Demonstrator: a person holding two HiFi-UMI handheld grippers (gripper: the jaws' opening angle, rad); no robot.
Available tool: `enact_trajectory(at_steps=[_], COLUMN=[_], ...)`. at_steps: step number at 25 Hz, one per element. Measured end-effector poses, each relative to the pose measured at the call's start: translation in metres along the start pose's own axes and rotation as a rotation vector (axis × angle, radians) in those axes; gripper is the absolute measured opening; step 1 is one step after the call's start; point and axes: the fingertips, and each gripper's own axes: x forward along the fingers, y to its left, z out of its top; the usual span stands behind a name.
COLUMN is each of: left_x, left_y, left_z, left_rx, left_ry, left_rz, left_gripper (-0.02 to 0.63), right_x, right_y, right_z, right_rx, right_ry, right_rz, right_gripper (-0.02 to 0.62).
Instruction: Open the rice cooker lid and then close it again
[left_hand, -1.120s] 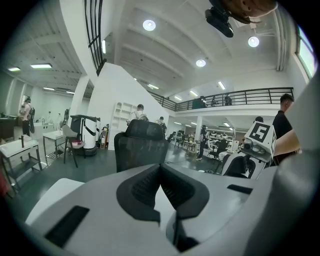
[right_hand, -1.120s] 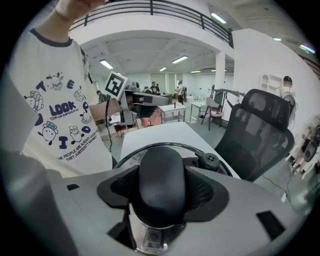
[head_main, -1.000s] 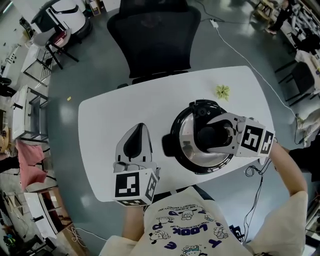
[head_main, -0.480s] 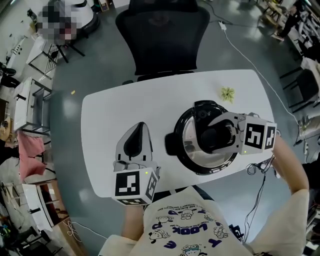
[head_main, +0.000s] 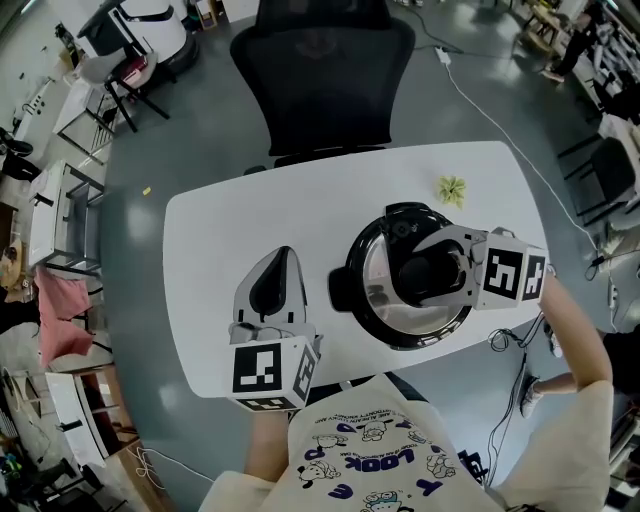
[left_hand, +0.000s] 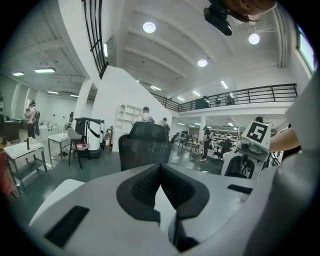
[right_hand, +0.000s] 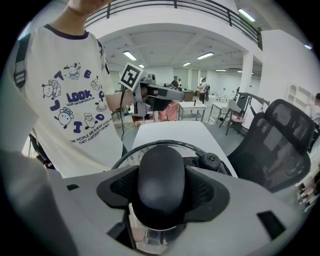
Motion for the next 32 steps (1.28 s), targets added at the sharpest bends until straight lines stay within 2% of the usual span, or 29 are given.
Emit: enact_trajectory(at_steps=[2,5,6,10,12,16,19,24,28,32], left_x=[0.001,0.002,0.002,0.004,0.004,0.004,0.008,-0.005,-0.015,-0.021], left_y=[-0.001,-0.001,-0.002,-0.003,-0.003,-0.008,-0.009,-0.013,-0.025,-0.033], left_z=[-0.001,0.000,0.000,0.007,0.014,0.028,0.038,0.067,0.077,0.085], left_rx=[0.002,0.007,0.008,0.019,0.026,0.047,0.058,0.062,0.065,0.066], left_ry=[-0.002,-0.008,-0.011,-0.030,-0.043,-0.072,-0.093,-0.126,-0.150,-0.166], left_rz=[-0.004,-0.008,-0.010,-0.022,-0.033,-0.057,-0.061,-0.065,-0.079,-0.093], left_gripper=[0.014,0.014,0.014,0.014,0.014,0.014,0.014,0.014,0.014,0.014], right_x=[-0.001,-0.005,-0.007,-0.027,-0.044,-0.081,-0.106,-0.147,-0.172,-0.183], right_y=[0.000,0.000,0.000,-0.011,-0.022,-0.037,-0.042,-0.025,-0.007,0.003], right_z=[0.000,0.006,0.010,0.034,0.049,0.070,0.075,0.083,0.070,0.067], right_rx=[0.018,0.044,0.050,0.124,0.173,0.246,0.296,0.372,0.446,0.466], right_ry=[-0.008,-0.051,-0.077,-0.278,-0.379,-0.551,-0.645,-0.724,-0.756,-0.741], right_rz=[-0.027,-0.058,-0.073,-0.186,-0.283,-0.527,-0.700,-0.941,-1.132,-1.258], right_gripper=[0.307,0.362,0.362,0.353,0.346,0.288,0.242,0.179,0.075,0.022])
